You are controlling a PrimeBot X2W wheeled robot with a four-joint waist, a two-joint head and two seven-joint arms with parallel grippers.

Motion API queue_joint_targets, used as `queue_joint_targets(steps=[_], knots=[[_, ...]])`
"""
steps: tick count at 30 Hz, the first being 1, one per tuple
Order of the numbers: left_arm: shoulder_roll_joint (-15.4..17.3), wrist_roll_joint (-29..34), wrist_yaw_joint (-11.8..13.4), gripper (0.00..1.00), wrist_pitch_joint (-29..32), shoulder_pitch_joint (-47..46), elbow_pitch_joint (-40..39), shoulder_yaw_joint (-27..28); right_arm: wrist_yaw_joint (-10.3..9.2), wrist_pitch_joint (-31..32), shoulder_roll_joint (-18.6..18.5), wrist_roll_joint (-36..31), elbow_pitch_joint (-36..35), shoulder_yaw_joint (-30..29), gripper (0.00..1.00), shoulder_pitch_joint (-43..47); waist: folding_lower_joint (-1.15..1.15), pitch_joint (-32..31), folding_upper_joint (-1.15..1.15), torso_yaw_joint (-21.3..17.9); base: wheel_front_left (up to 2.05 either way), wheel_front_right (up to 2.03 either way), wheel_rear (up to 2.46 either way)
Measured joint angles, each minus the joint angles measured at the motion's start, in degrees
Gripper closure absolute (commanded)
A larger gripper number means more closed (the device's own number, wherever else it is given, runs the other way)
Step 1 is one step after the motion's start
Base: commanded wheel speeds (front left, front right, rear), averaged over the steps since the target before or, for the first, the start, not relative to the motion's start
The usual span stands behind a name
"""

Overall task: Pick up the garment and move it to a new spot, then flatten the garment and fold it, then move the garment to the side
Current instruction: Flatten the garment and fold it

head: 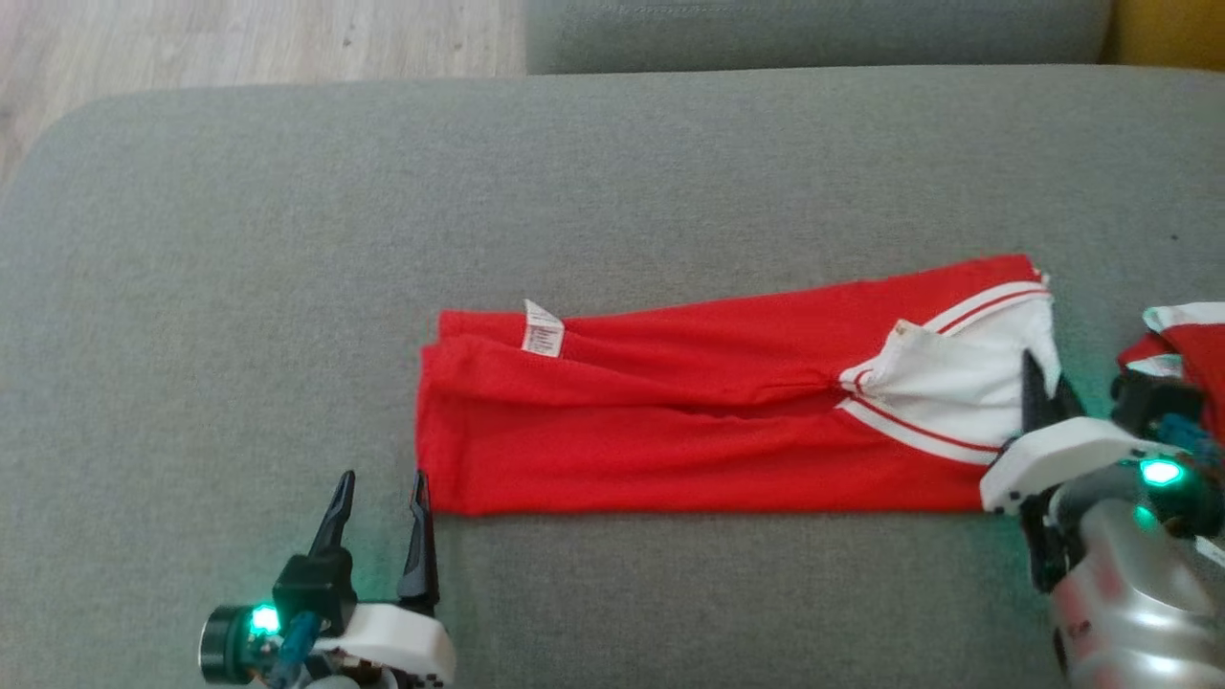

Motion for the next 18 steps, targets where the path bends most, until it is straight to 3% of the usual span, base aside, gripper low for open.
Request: queue_joint_targets(steps=[5,11,16,18], knots=[[-0.02,-0.59,-0.01,0.0,0.0,0.09,0.13,-0.27,0.0,0.03,0.69,2.57,-9.79,4.33,1.0,1.75,0.0,-1.05,0.0,-0.44,0.0,0.0,0.0],[-0.01,-1.01,-0.04,0.0,0.0,0.62,0.31,-1.74,0.0,0.03,2.27,10.09,-19.67,19.17,1.0,5.2,0.0,-1.9,0.0,0.9,0.0,0.0,0.0],[-0.01,-1.12,-0.07,0.0,0.0,0.62,0.4,-3.03,0.0,0.03,2.45,17.9,-24.07,31.9,1.0,7.09,0.0,-2.02,0.0,3.79,0.0,0.0,0.0],[-0.01,-1.15,-0.07,0.0,0.0,0.62,0.42,-3.46,0.0,0.03,2.45,19.0,-24.48,33.88,1.0,7.01,0.0,-2.03,0.0,4.52,0.0,0.0,0.0]])
